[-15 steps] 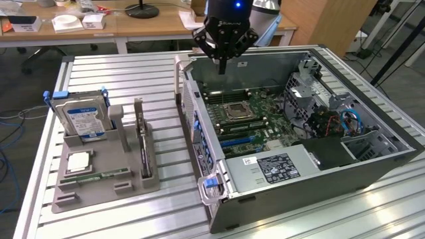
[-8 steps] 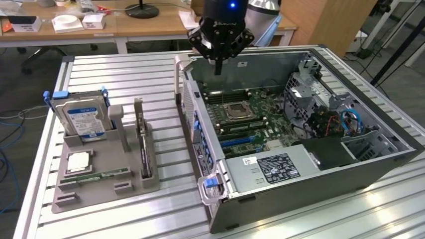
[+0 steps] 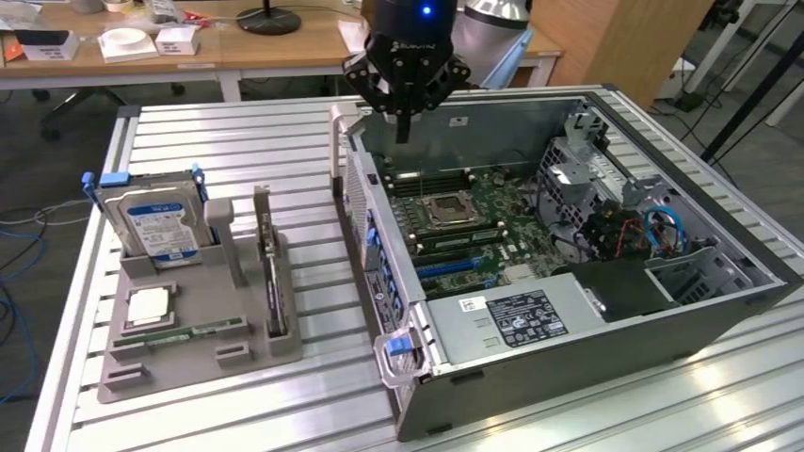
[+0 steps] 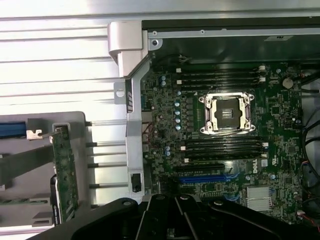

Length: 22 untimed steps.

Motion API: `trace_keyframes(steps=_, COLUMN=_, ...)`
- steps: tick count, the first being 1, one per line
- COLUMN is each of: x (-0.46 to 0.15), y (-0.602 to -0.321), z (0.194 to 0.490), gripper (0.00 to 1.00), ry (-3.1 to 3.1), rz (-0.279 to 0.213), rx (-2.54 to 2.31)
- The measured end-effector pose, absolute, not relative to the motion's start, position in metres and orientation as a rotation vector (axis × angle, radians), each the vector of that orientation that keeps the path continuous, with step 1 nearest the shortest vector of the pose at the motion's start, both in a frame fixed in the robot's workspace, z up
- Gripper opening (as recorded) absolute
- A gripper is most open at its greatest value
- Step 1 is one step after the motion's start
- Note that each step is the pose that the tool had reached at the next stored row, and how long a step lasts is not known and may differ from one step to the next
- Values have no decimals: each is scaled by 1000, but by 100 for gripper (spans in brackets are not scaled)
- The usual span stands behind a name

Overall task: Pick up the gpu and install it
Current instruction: 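Reach for the gpu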

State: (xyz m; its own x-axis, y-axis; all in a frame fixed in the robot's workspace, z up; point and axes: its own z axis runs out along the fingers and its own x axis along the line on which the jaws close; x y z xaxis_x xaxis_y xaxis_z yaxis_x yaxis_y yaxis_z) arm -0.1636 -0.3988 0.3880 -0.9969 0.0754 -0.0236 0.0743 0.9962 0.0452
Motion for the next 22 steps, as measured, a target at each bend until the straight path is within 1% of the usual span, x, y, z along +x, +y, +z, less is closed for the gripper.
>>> trace_keyframes(steps=22, x=-199, y=-399, z=386, gripper=11, ry=3113, rz=69, rx=117)
